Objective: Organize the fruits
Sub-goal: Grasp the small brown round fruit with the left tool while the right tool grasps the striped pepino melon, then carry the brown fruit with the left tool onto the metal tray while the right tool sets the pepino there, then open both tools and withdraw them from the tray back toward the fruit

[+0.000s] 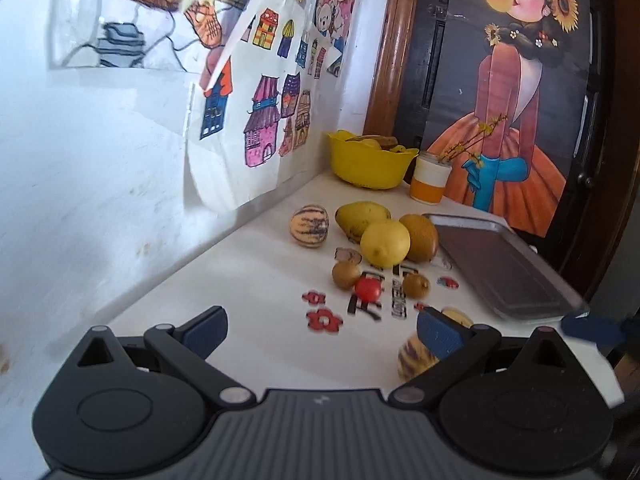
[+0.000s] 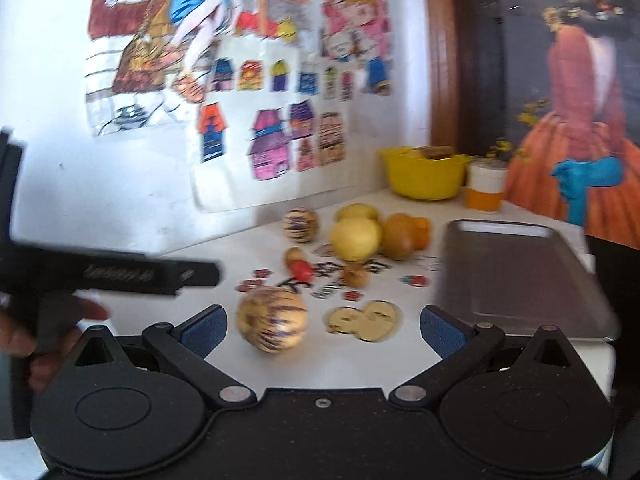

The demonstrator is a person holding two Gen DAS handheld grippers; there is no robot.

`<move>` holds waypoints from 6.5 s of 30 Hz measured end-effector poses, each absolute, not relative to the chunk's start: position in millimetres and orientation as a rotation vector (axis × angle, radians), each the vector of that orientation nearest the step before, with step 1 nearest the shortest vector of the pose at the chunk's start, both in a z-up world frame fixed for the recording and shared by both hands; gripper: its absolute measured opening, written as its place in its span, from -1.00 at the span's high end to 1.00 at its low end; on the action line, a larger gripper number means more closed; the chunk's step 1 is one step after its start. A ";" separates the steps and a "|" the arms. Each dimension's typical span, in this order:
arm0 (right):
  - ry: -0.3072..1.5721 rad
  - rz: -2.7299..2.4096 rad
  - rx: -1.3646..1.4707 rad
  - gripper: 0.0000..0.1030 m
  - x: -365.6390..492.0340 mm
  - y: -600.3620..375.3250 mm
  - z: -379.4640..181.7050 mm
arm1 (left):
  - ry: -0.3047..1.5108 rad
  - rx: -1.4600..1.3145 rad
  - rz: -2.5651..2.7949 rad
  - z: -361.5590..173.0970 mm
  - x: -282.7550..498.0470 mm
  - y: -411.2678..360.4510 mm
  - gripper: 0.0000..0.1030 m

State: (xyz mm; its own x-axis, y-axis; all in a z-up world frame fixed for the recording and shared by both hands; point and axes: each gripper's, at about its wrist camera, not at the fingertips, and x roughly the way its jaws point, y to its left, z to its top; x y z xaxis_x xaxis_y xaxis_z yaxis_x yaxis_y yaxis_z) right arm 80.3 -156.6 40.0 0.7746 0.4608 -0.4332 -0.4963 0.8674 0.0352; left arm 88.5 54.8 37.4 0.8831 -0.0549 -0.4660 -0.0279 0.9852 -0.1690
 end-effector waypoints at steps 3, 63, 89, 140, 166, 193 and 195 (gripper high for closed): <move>0.475 0.550 -0.089 -0.99 89.9 -142.2 35.9 | 0.512 -0.180 -0.051 37.1 111.2 63.9 -0.99; 0.665 0.576 -0.007 -0.14 136.3 -115.5 15.0 | 0.713 -0.453 -0.223 8.3 211.4 88.2 0.46; 0.621 0.393 0.153 -0.14 170.9 -251.5 49.0 | 0.699 -0.416 -0.339 30.9 230.0 -26.2 0.46; 0.510 0.263 0.139 -0.98 309.0 -343.5 106.3 | 0.575 -0.289 -0.254 56.0 266.0 -103.5 -0.99; 0.534 0.254 0.009 -0.99 110.4 -267.7 86.6 | 0.547 -0.283 -0.133 39.2 115.7 -12.6 -0.99; 0.734 0.404 -0.134 -0.99 148.5 -170.3 17.4 | 0.634 -0.089 -0.067 1.3 139.9 43.7 -0.99; 0.719 0.411 -0.158 -0.96 155.9 -164.7 17.2 | 0.638 -0.082 -0.084 1.8 148.5 42.5 -0.99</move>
